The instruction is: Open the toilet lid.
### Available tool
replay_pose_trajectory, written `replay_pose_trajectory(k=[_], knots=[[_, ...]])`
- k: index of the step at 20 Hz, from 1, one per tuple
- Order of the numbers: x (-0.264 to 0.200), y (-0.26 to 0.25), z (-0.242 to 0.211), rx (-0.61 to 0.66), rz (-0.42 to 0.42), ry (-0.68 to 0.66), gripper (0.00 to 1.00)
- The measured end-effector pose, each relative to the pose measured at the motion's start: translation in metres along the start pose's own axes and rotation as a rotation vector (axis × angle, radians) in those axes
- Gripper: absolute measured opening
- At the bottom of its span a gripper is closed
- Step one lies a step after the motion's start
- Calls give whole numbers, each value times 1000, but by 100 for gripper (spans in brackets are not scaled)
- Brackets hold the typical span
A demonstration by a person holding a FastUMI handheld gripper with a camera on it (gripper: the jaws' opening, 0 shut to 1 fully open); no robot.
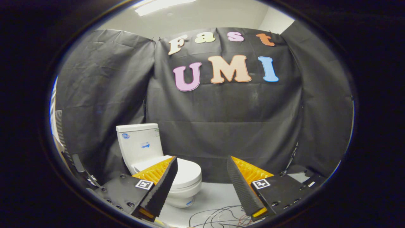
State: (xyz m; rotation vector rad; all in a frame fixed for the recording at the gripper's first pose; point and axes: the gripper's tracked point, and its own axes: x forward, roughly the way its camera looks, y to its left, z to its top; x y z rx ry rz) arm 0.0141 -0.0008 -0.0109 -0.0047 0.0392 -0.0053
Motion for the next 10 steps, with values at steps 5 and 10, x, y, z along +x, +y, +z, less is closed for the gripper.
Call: replay_pose_trajectory(k=[5,10], knots=[[44,8,-28,-7,15,138,97],[81,22,-31,-17,40,164,96]])
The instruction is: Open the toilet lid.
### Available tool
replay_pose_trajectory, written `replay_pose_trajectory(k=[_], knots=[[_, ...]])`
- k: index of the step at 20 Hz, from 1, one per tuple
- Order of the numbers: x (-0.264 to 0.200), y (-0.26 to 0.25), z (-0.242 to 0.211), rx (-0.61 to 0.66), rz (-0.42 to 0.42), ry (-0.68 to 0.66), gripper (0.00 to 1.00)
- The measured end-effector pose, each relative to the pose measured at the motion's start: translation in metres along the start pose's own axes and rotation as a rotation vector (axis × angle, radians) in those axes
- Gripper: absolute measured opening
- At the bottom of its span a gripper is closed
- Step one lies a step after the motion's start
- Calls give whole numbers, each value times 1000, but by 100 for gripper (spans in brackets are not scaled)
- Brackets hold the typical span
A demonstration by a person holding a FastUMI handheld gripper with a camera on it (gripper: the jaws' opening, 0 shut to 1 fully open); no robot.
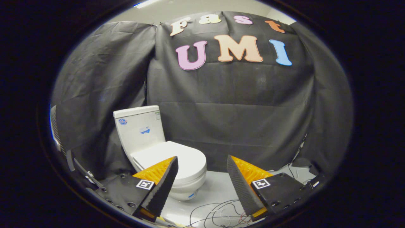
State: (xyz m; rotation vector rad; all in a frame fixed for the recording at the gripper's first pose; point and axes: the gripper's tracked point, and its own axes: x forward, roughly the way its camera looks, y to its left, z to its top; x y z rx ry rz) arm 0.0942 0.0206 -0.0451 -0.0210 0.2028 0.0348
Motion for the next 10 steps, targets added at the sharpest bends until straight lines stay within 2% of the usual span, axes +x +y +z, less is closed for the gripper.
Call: replay_pose_trajectory(k=[5,10], knots=[[22,10,39,-11,-81,-105,96],[15,29,59,-4,-189,-223,95]])
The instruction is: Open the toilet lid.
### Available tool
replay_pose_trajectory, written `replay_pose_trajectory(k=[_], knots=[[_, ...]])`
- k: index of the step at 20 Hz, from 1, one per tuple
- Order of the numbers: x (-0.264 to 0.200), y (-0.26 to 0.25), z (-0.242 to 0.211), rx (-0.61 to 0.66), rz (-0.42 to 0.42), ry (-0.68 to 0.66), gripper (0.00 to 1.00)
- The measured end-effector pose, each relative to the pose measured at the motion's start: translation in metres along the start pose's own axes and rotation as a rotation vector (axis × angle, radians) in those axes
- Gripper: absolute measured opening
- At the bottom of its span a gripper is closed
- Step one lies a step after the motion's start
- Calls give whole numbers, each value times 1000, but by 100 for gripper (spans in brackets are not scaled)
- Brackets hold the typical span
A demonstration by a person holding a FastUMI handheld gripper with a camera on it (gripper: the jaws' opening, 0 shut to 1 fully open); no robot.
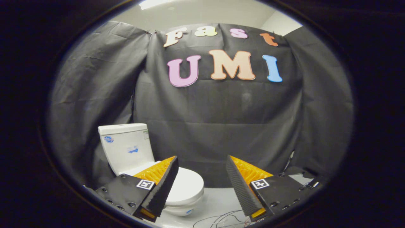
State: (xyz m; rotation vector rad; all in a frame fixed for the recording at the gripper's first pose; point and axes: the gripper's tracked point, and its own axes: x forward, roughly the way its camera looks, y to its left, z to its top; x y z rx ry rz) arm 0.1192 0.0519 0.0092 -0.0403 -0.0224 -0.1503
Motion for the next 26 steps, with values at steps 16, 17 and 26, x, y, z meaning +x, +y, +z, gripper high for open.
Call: replay_pose_trajectory(k=[16,17,26], knots=[[-69,0,41,-25,-454,-206,96],[-71,-11,35,-27,-515,-187,96],[-66,-26,35,-87,-674,-182,91]])
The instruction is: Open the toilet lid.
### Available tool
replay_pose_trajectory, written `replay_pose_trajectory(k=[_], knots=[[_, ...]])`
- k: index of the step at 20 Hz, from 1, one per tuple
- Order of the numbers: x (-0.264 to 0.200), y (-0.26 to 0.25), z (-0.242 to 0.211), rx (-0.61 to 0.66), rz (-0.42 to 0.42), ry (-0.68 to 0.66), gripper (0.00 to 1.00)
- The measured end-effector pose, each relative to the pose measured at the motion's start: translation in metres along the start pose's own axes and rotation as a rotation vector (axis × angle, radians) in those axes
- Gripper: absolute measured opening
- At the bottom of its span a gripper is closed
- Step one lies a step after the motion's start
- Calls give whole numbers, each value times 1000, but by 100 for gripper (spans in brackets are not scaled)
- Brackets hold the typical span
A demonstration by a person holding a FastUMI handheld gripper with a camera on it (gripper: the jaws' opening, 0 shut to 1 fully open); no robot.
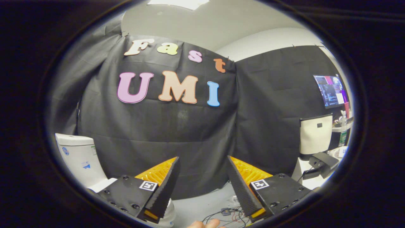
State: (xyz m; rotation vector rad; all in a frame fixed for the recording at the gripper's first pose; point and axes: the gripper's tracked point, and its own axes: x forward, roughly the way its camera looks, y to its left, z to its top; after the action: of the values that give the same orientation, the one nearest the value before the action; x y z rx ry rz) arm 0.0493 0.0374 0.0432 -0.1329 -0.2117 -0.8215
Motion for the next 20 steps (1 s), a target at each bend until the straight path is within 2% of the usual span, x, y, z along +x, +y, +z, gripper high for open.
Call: replay_pose_trajectory(k=[7,13,20], knots=[[2,15,-35,54,48,134,91],[6,19,-41,105,60,142,91],[11,27,-56,283,71,169,87]])
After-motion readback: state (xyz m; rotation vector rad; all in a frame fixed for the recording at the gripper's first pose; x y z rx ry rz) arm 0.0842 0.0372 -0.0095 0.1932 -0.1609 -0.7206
